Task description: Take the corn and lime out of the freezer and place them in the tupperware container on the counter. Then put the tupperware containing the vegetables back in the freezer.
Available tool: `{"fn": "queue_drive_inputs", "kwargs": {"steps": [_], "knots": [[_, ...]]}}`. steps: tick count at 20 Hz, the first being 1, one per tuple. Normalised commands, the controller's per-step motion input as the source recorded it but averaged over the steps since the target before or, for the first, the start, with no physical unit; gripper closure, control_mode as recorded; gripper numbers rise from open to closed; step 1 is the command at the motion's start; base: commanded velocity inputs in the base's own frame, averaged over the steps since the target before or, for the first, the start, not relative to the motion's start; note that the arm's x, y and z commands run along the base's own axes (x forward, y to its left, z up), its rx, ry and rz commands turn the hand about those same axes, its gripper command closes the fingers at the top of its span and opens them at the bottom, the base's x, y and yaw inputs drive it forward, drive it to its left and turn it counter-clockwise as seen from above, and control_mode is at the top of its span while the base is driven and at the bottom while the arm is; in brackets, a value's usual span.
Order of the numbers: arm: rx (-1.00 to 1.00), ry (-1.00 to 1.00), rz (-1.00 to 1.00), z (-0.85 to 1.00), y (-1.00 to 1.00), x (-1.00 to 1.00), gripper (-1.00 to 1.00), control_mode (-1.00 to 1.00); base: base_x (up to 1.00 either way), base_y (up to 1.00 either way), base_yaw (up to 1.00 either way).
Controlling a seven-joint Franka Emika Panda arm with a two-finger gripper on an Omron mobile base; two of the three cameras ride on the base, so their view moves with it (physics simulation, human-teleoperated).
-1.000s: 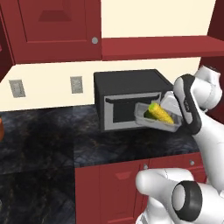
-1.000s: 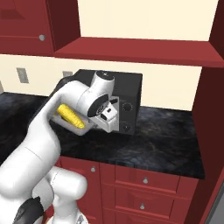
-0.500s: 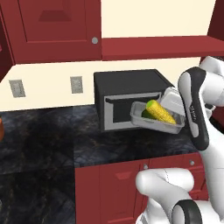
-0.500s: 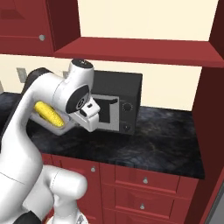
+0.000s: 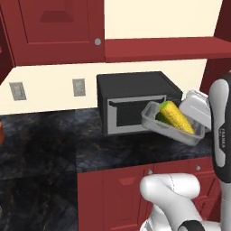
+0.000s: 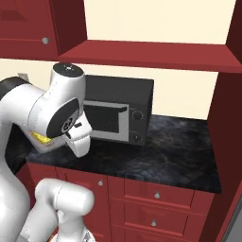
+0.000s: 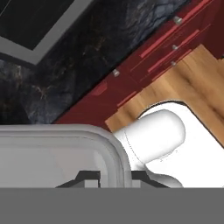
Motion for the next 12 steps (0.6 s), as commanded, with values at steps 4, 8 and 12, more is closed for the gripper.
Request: {"fn": "queue_drive_inputs", "kwargs": {"steps": [4,8,12], "knots": [[0.00,0.00,0.00,0.00,0.00,0.00,1.00,1.00,-0.96,-0.54,-0.14],[0.00,0.00,0.00,0.00,0.00,0.00,1.00,1.00,-0.96,-0.96,-0.07],[0.00,0.00,0.00,0.00,0.00,0.00,1.00,1.00,-0.30,-0.99,-0.01]]}}
